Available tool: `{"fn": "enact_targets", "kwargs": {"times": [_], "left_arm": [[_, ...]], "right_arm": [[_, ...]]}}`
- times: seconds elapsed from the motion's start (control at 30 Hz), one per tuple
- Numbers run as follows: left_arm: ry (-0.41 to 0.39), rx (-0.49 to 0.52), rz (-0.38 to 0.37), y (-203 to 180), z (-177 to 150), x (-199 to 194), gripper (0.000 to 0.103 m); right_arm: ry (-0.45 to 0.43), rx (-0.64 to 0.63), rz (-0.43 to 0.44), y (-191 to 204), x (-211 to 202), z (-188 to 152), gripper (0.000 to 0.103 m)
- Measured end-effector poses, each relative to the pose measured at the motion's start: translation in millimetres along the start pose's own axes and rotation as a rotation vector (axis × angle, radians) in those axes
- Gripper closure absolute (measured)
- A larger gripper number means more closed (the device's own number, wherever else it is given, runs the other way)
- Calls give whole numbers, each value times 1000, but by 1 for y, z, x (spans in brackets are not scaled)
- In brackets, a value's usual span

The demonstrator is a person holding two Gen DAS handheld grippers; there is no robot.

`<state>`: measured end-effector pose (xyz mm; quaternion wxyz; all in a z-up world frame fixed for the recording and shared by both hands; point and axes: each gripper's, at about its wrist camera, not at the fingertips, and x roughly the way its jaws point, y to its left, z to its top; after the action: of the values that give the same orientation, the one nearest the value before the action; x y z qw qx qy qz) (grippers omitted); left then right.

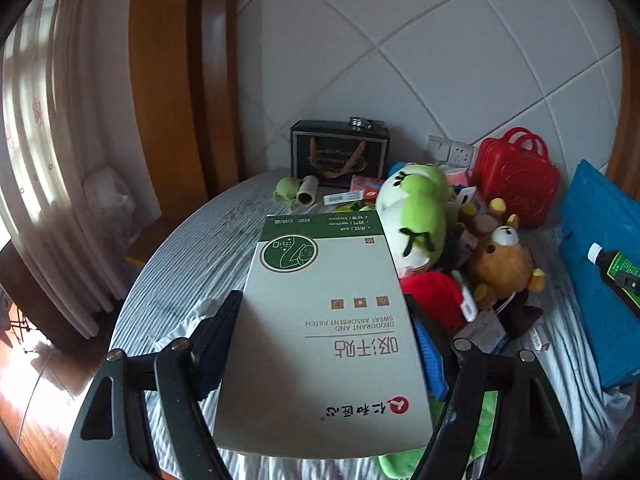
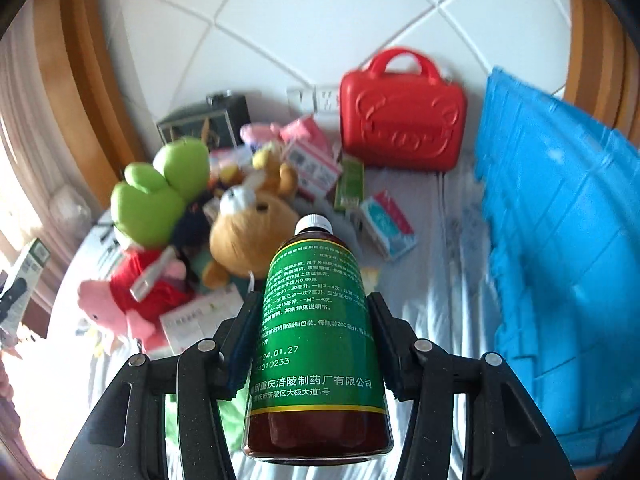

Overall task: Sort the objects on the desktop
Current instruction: 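Carry the patch box and bottle over the blue crate and lower them inside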

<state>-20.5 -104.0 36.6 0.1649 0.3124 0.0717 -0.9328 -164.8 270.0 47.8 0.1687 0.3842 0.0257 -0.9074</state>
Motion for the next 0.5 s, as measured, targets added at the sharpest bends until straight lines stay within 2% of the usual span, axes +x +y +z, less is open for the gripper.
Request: {"fn": "enact_targets", "kwargs": {"times": [0.27, 0.37, 0.5], "left_arm": [[-57, 101, -167, -79, 20, -7, 27], [-72, 139, -216, -117, 25, -14, 27], [-111, 201, -273, -187, 32, -28, 27]], "right_arm": [[-152, 41, -93, -21, -80, 6, 52], [-198, 61, -125, -43, -107, 5, 52], [-265, 82, -151, -90, -145, 6, 52]]}}
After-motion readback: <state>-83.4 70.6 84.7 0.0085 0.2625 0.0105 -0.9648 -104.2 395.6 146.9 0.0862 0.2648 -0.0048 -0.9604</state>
